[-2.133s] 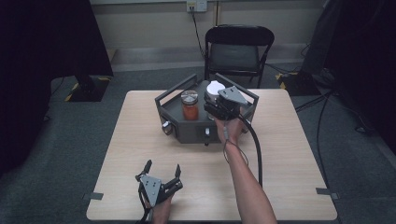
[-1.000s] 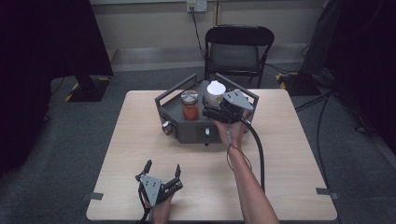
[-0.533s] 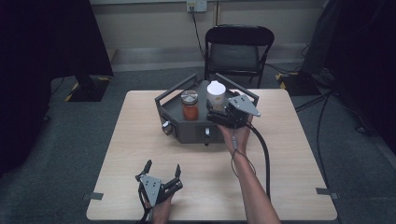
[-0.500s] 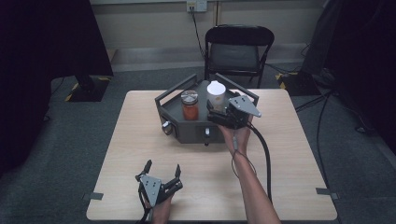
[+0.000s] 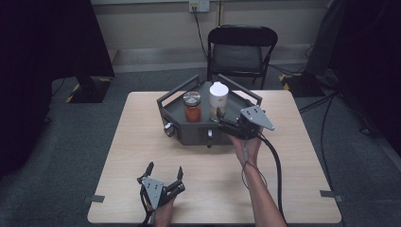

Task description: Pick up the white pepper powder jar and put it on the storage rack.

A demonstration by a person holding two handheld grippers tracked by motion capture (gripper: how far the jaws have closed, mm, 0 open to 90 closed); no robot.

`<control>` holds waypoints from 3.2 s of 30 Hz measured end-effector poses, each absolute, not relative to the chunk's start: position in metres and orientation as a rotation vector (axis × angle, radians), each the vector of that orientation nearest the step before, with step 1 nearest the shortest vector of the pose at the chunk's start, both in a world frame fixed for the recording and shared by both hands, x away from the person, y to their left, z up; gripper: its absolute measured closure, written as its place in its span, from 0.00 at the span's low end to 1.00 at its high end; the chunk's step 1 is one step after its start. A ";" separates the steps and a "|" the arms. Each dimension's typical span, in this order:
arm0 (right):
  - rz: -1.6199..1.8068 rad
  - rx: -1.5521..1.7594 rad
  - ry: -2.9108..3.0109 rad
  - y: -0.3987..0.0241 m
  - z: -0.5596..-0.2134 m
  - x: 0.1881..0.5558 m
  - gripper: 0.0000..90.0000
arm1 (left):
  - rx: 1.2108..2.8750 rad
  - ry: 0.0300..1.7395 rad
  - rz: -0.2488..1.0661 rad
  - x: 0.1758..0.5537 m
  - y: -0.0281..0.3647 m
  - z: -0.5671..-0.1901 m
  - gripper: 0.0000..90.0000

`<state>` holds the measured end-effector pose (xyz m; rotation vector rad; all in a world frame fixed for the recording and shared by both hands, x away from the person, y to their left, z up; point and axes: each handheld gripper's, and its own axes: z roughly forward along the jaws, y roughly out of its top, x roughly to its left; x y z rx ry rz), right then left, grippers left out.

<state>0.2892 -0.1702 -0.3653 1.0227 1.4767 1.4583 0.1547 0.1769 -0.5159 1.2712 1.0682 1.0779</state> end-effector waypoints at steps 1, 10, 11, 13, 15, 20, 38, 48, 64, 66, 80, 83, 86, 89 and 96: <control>1.455 1.018 1.481 -0.171 -0.365 0.288 0.00 | 1.271 1.068 1.078 0.155 0.177 -0.516 0.00; 1.492 0.974 1.462 -0.176 -0.370 0.273 0.00 | 1.271 1.067 1.079 0.155 0.177 -0.516 0.00; 1.493 0.970 1.456 -0.176 -0.372 0.270 0.00 | 1.271 1.067 1.079 0.155 0.177 -0.516 0.00; 1.478 0.971 1.459 -0.175 -0.373 0.266 0.00 | 1.271 1.067 1.078 0.155 0.177 -0.516 0.00; 1.465 0.966 1.458 -0.175 -0.377 0.261 0.00 | 1.271 1.067 1.079 0.155 0.177 -0.516 0.00; 1.461 0.975 1.443 -0.179 -0.386 0.251 0.00 | 1.271 1.067 1.079 0.155 0.177 -0.516 0.00; 1.453 0.988 1.443 -0.185 -0.412 0.215 0.00 | 1.270 1.067 1.079 0.155 0.177 -0.516 0.00; 1.445 1.034 1.415 -0.186 -0.429 0.199 0.00 | 1.271 1.067 1.079 0.155 0.177 -0.516 0.00; 1.426 1.046 1.384 -0.189 -0.452 0.178 0.00 | 1.270 1.067 1.079 0.155 0.177 -0.516 0.00; 1.427 1.055 1.377 -0.190 -0.455 0.176 0.00 | 1.270 1.067 1.079 0.155 0.177 -0.516 0.00; 1.406 1.071 1.361 -0.194 -0.475 0.163 0.00 | 1.270 1.067 1.079 0.155 0.177 -0.516 0.00; 1.408 1.078 1.362 -0.194 -0.479 0.161 0.00 | 1.270 1.067 1.079 0.155 0.177 -0.516 0.00; 1.405 1.083 1.357 -0.193 -0.484 0.158 0.00 | 1.270 1.067 1.079 0.155 0.177 -0.516 0.00; 1.402 1.089 1.357 -0.192 -0.488 0.157 0.00 | 1.270 1.067 1.079 0.155 0.177 -0.516 0.00; 1.382 1.101 1.374 -0.190 -0.498 0.155 0.00 | 1.270 1.067 1.079 0.155 0.177 -0.516 0.00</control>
